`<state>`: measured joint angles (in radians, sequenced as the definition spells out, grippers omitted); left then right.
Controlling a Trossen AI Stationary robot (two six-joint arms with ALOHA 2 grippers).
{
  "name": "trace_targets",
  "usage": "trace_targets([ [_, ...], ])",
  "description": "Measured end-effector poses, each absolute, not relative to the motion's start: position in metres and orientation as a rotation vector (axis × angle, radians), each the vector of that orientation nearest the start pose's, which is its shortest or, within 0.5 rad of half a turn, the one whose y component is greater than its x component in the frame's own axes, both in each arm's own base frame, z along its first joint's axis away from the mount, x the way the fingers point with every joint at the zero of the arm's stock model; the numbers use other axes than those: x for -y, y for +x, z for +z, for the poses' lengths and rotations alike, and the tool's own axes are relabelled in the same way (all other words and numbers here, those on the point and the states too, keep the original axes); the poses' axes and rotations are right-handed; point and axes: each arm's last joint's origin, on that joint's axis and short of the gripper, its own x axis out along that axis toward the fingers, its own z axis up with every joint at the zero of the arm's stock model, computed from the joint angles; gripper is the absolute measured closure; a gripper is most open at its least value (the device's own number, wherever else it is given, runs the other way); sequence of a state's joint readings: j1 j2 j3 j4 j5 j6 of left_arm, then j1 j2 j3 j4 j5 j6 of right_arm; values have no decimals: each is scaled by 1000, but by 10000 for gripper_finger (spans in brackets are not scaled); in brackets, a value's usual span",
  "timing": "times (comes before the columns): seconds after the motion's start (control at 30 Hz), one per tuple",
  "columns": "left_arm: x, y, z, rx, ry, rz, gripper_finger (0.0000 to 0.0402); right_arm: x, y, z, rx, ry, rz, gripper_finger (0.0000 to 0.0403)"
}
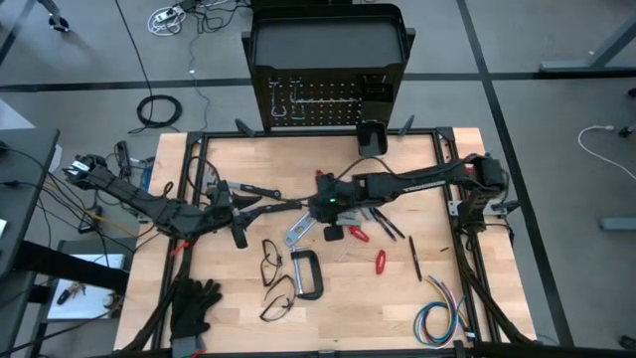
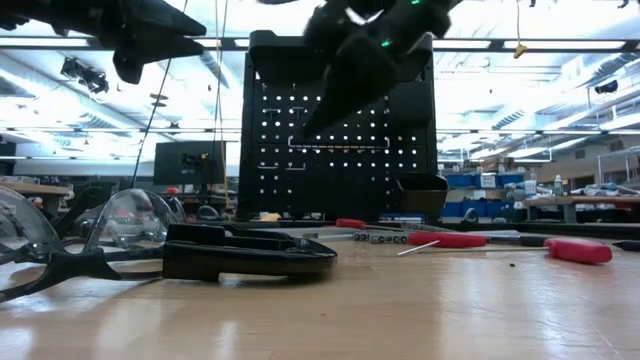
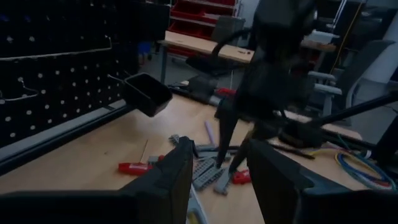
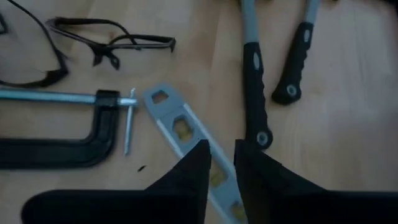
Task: Hang tools onto peg board
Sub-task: Put the torpedo level on the top of the pegboard
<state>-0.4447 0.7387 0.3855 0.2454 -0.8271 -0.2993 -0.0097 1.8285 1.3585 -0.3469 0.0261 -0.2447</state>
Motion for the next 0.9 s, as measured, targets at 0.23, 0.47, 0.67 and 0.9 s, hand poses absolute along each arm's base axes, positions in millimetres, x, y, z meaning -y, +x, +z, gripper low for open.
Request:
trace_targets([
  [0.23, 51, 155, 243, -33, -224, 398, 250, 9, 433, 217, -978, -356, 143, 278],
  [0.47, 50, 155, 238, -77, -185, 404, 250, 20, 443, 184, -1135, -462, 83, 232],
  [0.67, 50, 154, 236, -98, -167, 406, 250, 27, 439, 168, -1229, -391, 130, 173],
  [0.9, 47, 156, 237, -96, -123, 425, 250, 33, 438, 168, -1215, -306, 190, 128],
])
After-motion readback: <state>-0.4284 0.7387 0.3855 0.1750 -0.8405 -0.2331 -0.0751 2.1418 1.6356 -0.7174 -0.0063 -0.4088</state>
